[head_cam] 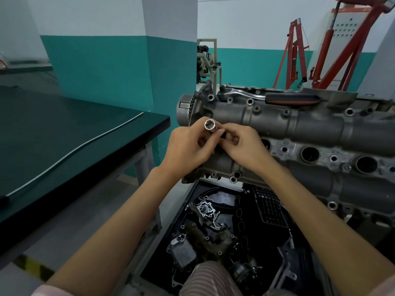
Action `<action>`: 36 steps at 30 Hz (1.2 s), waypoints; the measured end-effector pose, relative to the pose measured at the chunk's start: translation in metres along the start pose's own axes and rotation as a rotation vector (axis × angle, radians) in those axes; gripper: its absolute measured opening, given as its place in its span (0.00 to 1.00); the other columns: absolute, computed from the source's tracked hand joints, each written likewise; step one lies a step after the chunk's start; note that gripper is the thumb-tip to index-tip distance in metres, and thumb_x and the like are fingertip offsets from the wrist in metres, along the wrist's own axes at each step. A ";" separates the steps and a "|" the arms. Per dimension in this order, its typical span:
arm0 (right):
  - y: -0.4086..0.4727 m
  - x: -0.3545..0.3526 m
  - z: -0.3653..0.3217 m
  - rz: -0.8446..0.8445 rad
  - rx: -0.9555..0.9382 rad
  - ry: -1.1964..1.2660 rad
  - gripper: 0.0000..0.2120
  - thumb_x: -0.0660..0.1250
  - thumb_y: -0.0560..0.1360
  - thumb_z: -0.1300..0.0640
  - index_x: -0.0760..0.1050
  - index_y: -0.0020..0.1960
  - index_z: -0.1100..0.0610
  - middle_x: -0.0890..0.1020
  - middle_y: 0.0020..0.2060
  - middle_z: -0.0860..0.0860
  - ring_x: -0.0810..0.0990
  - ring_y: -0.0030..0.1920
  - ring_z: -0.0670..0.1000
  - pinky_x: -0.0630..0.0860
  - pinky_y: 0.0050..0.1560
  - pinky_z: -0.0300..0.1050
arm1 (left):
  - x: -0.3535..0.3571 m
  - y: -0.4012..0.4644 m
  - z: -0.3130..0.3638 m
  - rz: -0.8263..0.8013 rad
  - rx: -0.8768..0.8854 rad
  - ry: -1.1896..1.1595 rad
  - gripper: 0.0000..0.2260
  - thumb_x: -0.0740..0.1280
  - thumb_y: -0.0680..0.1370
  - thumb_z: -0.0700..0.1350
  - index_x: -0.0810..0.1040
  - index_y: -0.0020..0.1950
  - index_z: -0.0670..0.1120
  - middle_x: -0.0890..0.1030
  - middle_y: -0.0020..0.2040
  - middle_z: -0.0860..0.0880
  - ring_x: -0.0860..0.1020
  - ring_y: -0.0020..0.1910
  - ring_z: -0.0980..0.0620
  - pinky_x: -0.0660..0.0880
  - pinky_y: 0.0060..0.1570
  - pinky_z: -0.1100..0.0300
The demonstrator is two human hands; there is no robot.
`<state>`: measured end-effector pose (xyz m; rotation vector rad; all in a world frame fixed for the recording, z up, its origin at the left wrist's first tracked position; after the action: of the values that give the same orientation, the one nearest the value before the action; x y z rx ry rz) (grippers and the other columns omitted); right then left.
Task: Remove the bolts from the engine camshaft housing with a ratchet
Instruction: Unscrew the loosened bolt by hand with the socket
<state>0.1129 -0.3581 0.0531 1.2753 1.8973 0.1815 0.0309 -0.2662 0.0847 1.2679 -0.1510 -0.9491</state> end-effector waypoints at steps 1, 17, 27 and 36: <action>0.000 0.000 0.000 0.006 0.002 0.002 0.11 0.66 0.73 0.65 0.77 0.53 0.56 0.72 0.28 0.50 0.68 0.29 0.43 0.67 0.34 0.36 | 0.000 0.000 0.000 0.010 -0.003 0.019 0.10 0.67 0.76 0.46 0.79 0.46 0.39 0.79 0.27 0.48 0.78 0.27 0.49 0.74 0.30 0.49; -0.007 -0.016 -0.007 0.137 -0.052 0.048 0.03 0.70 0.71 0.64 0.77 0.44 0.63 0.67 0.24 0.48 0.64 0.25 0.42 0.63 0.30 0.29 | 0.002 0.000 -0.003 -0.010 0.002 0.026 0.08 0.68 0.75 0.46 0.81 0.50 0.44 0.82 0.33 0.49 0.80 0.31 0.53 0.76 0.32 0.52; -0.005 -0.008 -0.002 0.117 -0.062 -0.119 0.11 0.69 0.71 0.58 0.72 0.52 0.51 0.70 0.29 0.44 0.70 0.30 0.39 0.66 0.33 0.28 | 0.000 0.006 -0.001 0.009 -0.005 0.032 0.17 0.70 0.74 0.50 0.71 0.37 0.38 0.76 0.28 0.44 0.75 0.27 0.45 0.70 0.28 0.47; -0.010 -0.010 -0.008 0.123 -0.085 -0.106 0.03 0.67 0.73 0.61 0.74 0.46 0.54 0.71 0.28 0.48 0.68 0.28 0.43 0.65 0.30 0.33 | -0.001 0.011 0.007 -0.054 0.115 0.000 0.07 0.73 0.72 0.45 0.81 0.47 0.43 0.80 0.41 0.50 0.78 0.39 0.54 0.75 0.39 0.60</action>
<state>0.1013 -0.3682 0.0586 1.3188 1.7057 0.2512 0.0320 -0.2707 0.0969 1.3839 -0.1744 -0.9978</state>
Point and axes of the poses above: each hand's wrist, its own y-axis towards the middle knuckle, its own x-axis out of the palm, z = x × y, the point moved 10 cm from there along y, towards the middle knuckle
